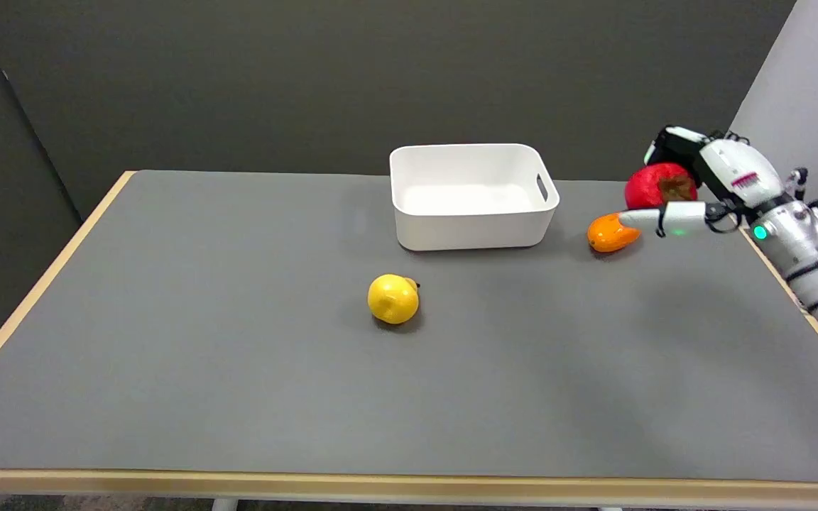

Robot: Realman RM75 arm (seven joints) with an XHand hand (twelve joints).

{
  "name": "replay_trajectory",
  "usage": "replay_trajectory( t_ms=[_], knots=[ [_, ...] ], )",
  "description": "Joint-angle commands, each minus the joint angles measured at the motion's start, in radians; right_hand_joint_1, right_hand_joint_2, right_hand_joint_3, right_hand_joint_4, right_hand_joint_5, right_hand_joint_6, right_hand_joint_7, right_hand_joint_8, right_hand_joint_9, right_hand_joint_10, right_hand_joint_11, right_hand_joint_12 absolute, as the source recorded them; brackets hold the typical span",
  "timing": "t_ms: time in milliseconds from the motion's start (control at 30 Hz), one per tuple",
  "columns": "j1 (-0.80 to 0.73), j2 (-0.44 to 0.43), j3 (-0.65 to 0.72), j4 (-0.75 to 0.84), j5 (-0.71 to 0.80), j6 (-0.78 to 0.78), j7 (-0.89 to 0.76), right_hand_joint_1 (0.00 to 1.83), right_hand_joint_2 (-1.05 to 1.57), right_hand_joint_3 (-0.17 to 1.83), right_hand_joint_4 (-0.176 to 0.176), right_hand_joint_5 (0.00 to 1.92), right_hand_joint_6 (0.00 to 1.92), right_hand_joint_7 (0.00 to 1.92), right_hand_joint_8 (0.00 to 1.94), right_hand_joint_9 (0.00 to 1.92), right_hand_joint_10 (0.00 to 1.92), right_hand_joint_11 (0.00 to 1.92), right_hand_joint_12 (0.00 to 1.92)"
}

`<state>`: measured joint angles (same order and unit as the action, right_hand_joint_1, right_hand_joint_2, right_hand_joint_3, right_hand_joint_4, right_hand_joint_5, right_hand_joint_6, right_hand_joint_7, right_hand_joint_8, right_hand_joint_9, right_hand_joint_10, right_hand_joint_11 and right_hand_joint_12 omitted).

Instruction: Place tomato into white box.

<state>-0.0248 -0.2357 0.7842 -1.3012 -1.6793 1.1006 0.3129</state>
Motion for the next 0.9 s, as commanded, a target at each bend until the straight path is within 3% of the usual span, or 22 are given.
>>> replay_trajectory(
  t_ms=[33, 600, 667, 900],
  knots=[
    [0.013, 0.001, 0.406, -0.18, 0.122, -0.527, -0.186, 1.05, 1.3, 0.19, -0.032, 0.43, 1.75, 0.64, 1.65, 0.66, 1.74, 0.72, 1.9],
    [0.027, -0.001, 0.38, -0.208, 0.239, -0.562, -0.234, 1.05, 1.28, 0.25, -0.044, 0.4, 1.78, 0.64, 1.66, 0.66, 1.74, 0.69, 1.87],
    [0.029, -0.001, 0.369, -0.206, 0.239, -0.562, -0.234, 1.09, 1.35, 0.1, -0.165, 0.48, 1.72, 0.54, 1.72, 0.67, 1.74, 0.71, 1.88],
    [0.032, -0.008, 0.315, -0.187, 0.233, -0.48, -0.228, 1.1, 1.35, 0.09, -0.176, 0.48, 1.71, 0.54, 1.71, 0.67, 1.73, 0.7, 1.87]
  ],
)
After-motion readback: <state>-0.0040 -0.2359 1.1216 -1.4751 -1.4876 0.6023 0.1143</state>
